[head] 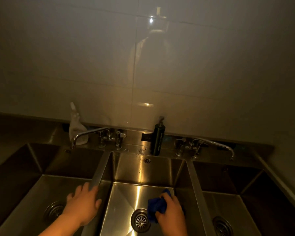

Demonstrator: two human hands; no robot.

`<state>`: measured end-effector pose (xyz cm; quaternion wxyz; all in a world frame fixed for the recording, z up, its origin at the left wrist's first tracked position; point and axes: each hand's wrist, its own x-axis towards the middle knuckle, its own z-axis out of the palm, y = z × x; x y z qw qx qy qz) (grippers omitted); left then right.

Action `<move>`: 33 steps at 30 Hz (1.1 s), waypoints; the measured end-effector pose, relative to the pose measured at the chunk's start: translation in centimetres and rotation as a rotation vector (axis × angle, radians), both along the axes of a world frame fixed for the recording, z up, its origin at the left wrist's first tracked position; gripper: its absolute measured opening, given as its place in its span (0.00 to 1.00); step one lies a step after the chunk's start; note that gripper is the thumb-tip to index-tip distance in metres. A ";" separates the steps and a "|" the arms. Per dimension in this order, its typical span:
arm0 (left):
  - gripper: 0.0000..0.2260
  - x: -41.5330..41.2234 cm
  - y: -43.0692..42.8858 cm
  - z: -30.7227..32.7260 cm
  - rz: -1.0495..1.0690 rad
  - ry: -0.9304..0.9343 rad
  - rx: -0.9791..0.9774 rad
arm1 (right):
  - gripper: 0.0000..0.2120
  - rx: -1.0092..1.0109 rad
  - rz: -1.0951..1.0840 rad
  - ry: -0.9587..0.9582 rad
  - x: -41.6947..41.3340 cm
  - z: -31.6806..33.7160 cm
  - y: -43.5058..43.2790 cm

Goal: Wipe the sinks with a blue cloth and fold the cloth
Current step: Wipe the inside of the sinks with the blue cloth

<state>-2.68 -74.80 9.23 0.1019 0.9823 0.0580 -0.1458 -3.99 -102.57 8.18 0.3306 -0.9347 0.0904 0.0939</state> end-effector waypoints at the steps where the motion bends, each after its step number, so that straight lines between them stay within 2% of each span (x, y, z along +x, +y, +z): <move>1: 0.24 -0.2 0.5 0.1 0.004 -0.016 0.002 | 0.24 0.001 0.004 -0.003 0.2 0.0 0.5; 10: 0.21 -0.7 7.7 0.8 0.046 -0.084 0.110 | 0.25 0.010 0.024 -0.056 1.1 0.2 7.3; 16: 0.22 0.6 16.2 0.5 -0.005 -0.065 0.139 | 0.26 -0.020 -0.006 -0.102 1.6 0.4 16.2; 22: 0.16 1.7 25.7 0.6 -0.098 -0.128 0.160 | 0.26 -0.020 -0.038 -0.094 1.2 1.1 25.9; 25: 0.16 2.4 29.4 0.8 -0.126 -0.133 0.152 | 0.23 -0.002 -0.057 -0.091 1.1 1.8 29.5; 33: 0.12 3.6 33.1 1.1 -0.154 -0.114 0.120 | 0.23 0.002 -0.065 -0.082 1.8 2.9 33.8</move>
